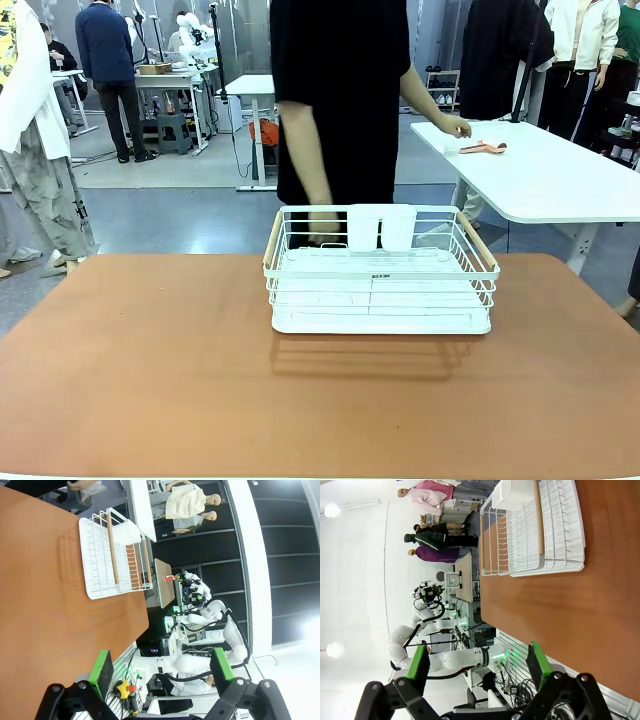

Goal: Clean the table.
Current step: Pick up the Lint Roller when the human hands it over.

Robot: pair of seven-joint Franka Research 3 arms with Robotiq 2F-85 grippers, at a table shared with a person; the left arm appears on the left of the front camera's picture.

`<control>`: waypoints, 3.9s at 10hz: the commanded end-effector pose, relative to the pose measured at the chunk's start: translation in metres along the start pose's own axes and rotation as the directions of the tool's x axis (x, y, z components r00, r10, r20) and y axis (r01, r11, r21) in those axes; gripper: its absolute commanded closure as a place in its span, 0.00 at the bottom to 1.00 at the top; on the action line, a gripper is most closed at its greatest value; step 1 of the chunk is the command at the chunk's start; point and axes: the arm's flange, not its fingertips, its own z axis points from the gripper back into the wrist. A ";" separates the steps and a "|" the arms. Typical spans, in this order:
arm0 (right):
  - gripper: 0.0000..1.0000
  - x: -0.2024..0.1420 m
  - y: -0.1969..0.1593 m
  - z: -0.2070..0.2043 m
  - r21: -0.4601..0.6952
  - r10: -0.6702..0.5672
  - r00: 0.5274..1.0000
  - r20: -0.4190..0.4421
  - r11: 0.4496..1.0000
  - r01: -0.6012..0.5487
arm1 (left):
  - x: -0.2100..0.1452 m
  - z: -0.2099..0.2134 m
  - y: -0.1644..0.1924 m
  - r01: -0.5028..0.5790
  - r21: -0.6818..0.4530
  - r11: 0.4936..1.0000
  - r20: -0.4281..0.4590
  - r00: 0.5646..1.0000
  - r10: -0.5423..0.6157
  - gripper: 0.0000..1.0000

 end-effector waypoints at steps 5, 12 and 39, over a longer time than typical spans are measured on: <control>0.00 -0.001 0.002 0.001 0.000 0.003 1.000 0.002 1.000 -0.003 | -0.001 0.003 -0.001 0.001 0.002 1.000 0.003 1.000 -0.001 0.00; 0.00 -0.001 0.002 0.001 0.000 0.003 1.000 0.002 1.000 -0.003 | -0.001 0.003 -0.001 0.001 0.002 1.000 0.003 1.000 -0.001 0.00; 0.00 -0.029 0.061 -0.009 -0.076 -0.162 0.980 0.119 0.982 0.172 | -0.001 0.003 -0.001 0.001 0.002 1.000 0.003 1.000 -0.001 0.00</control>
